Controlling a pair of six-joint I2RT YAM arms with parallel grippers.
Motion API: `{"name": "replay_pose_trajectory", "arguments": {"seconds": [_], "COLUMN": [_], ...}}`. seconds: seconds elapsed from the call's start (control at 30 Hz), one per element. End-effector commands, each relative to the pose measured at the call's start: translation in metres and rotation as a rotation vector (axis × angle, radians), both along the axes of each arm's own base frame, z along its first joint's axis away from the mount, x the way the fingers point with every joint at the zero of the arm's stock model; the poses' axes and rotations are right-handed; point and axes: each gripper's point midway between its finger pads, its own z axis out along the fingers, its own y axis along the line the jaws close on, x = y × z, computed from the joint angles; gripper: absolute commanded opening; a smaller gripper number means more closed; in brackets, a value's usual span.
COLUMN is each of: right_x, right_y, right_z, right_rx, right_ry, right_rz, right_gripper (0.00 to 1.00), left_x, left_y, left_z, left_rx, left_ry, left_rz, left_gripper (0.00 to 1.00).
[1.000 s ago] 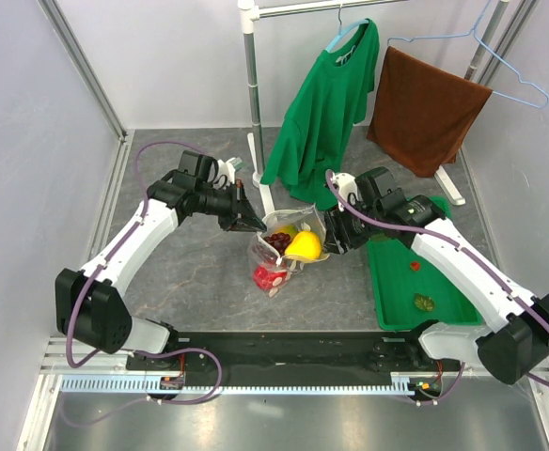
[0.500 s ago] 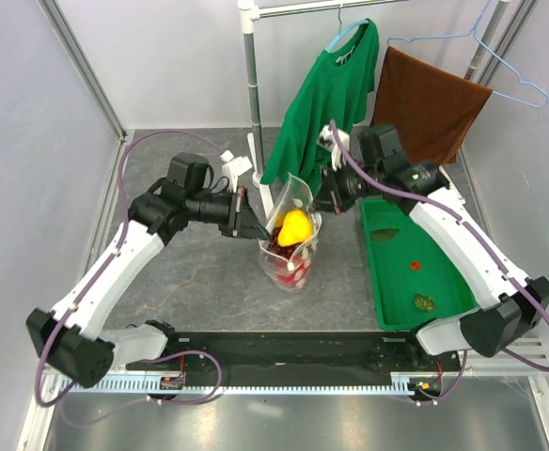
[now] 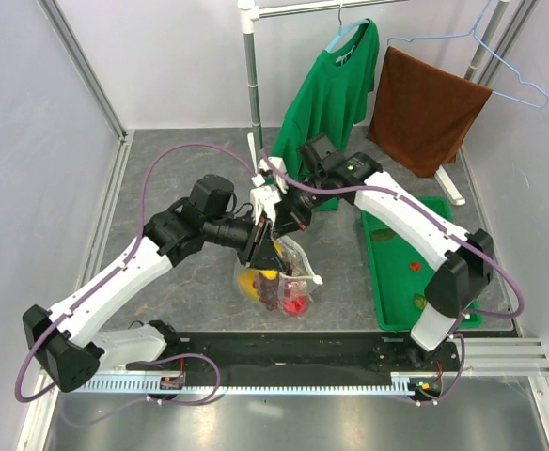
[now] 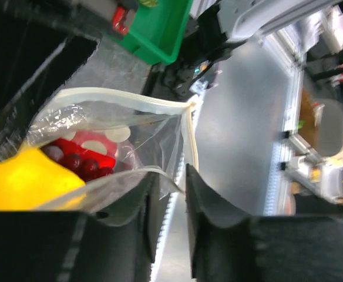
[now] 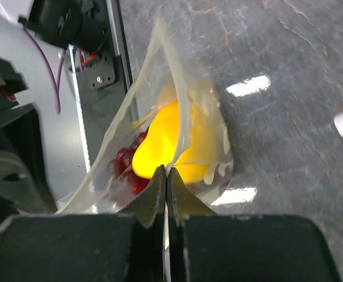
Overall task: Place the food in the zip-top bag and seal the zipper
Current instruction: Adjust the zipper food storage bag at the center of the board.
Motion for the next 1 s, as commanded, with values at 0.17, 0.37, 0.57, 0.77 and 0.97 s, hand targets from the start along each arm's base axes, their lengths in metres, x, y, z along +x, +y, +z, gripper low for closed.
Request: {"name": "replay_pose_trajectory", "arguments": {"seconds": [0.17,0.37,0.57,0.77,0.97], "right_x": [0.002,-0.007,-0.014,-0.014,-0.014], "right_y": [0.033,0.04,0.039,0.046,0.053], "right_z": [0.007,0.005,0.006,0.008,0.011], "right_rx": [0.118,0.12,0.128,0.133,0.136], "right_ry": [-0.178,-0.224,-0.278,-0.337,-0.386], "right_rz": [0.246,0.307,0.355,0.394,0.43], "right_gripper": [0.0,0.0,0.0,0.0,0.0], "left_x": [0.006,0.033,0.061,0.073,0.076], "left_y": [0.065,0.104,0.12,0.122,0.117], "left_z": [0.032,0.029,0.017,0.008,-0.01], "left_rx": [-0.003,0.117,0.103,-0.009,-0.03], "left_ry": [-0.794,-0.855,-0.854,-0.919,-1.035], "left_rz": [-0.038,0.067,0.046,-0.101,-0.233], "left_gripper": [0.81,0.82,0.82,0.84,0.82]}}
